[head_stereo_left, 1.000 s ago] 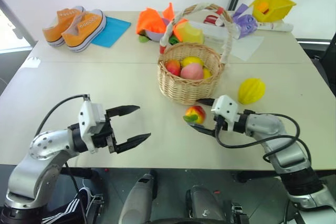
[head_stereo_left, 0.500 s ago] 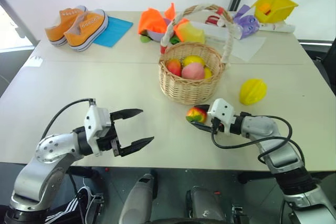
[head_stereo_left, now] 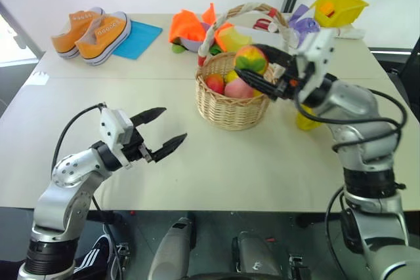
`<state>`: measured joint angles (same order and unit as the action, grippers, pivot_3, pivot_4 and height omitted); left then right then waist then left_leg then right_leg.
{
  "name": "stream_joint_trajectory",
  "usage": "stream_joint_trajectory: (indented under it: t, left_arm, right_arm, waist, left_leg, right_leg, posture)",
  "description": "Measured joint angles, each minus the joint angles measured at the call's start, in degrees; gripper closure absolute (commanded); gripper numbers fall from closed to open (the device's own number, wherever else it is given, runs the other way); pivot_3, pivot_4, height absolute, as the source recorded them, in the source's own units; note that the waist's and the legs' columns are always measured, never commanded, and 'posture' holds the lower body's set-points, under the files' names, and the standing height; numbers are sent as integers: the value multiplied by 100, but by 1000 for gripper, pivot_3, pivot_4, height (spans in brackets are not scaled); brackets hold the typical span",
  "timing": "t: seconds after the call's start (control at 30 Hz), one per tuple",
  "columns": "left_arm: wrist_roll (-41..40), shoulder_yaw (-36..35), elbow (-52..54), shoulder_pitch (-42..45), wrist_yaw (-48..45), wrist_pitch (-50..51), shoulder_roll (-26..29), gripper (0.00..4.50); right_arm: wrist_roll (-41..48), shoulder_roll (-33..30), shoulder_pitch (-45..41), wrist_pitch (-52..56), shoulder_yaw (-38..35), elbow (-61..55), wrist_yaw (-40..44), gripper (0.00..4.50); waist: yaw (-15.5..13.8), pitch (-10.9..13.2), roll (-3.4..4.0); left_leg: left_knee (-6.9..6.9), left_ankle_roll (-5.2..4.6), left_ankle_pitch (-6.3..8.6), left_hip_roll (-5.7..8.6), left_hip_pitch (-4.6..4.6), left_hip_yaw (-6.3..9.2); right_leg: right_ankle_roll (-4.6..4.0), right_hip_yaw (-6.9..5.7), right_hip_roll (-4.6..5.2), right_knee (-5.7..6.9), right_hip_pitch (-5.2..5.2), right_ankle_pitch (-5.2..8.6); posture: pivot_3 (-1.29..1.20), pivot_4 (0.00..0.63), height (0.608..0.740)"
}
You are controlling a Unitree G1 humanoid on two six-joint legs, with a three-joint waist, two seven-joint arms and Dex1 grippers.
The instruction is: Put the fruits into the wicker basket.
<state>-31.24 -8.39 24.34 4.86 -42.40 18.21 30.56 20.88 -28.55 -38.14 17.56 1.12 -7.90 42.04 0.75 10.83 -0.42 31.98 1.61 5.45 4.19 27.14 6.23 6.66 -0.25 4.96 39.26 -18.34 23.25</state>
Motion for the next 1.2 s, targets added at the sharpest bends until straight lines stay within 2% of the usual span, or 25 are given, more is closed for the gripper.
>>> stream_joint_trajectory:
  t: [0.03,0.1,0.2,0.33,0.43,0.57,0.63,0.73,0.9,1.1,1.2]
  left_arm:
    - [28,7,0,8,57,-5,-45,0]
    - [98,68,1,-2,117,-21,-87,0]
    - [146,134,9,-15,158,-22,-155,0]
    - [156,155,50,-37,214,-12,-178,0]
    - [154,186,94,-134,234,-4,-178,0]
    - [8,238,194,-273,79,37,-158,0]
    - [-100,277,325,-329,-85,51,-80,0]
    - [-99,399,402,-398,-303,25,44,0]
    - [-161,698,444,-369,-680,50,215,0]
    - [-185,880,494,-176,-961,44,300,0]
    - [-169,896,391,-136,-968,37,300,0]
  right_arm:
    - [-190,130,-43,-111,153,193,-70,2230]
    - [-512,520,-157,-330,444,627,-220,1184]
    - [-820,829,-320,-662,686,1085,-324,55]
    - [-1009,925,-449,-940,642,1424,-512,55]
    - [-931,759,-364,-926,454,1333,-437,55]
    - [136,203,282,-322,-153,327,231,55]
    - [693,-335,789,124,-556,-264,543,55]
    - [691,-1137,1556,137,-1015,-380,892,55]
    - [-79,-1552,1899,-159,-1399,371,399,55]
    - [-347,-1470,2035,-70,-1461,788,19,55]
    - [-505,-1217,1891,67,-1517,1145,-594,55]
  waist:
    - [12,0,0]
    - [37,0,1]
    - [38,1,1]
    - [-19,1,1]
    - [-15,1,1]
    - [-14,1,2]
    - [-18,1,1]
    - [-22,-1,0]
    - [29,-2,7]
    - [-9,-2,7]
    - [-3,-2,8]
  left_leg:
    - [-1,2,-2,-1,0,-2]
    - [-1,8,-6,-2,-2,-2]
    - [0,11,-9,-3,-3,0]
    - [4,12,-9,0,-3,2]
    - [4,11,-9,0,-3,2]
    - [-1,10,-8,-3,-1,2]
    - [0,8,-6,-2,-1,1]
    - [2,6,-3,-2,-4,-3]
    - [-1,5,-4,-9,-4,-15]
    - [2,4,-5,-5,-1,-14]
    - [6,4,-5,-5,-3,-14]
  right_leg:
    - [0,1,-1,6,-2,0]
    - [0,2,-3,21,-2,0]
    - [0,3,-8,27,-8,0]
    - [0,3,-6,27,-6,0]
    - [0,3,-6,27,-6,0]
    - [-1,3,-4,25,-1,0]
    - [-1,3,1,19,-1,0]
    - [-2,3,5,8,5,0]
    - [-3,11,6,14,0,1]
    - [-1,8,2,14,8,0]
    - [-1,8,2,17,8,0]
  posture:
    - [0,150,740]
    - [0,150,740]
    - [0,150,740]
    - [0,150,740]
    - [0,150,740]
    - [0,150,740]
    - [0,150,740]
    - [0,150,740]
    - [0,150,740]
    - [0,150,740]
    - [0,150,740]
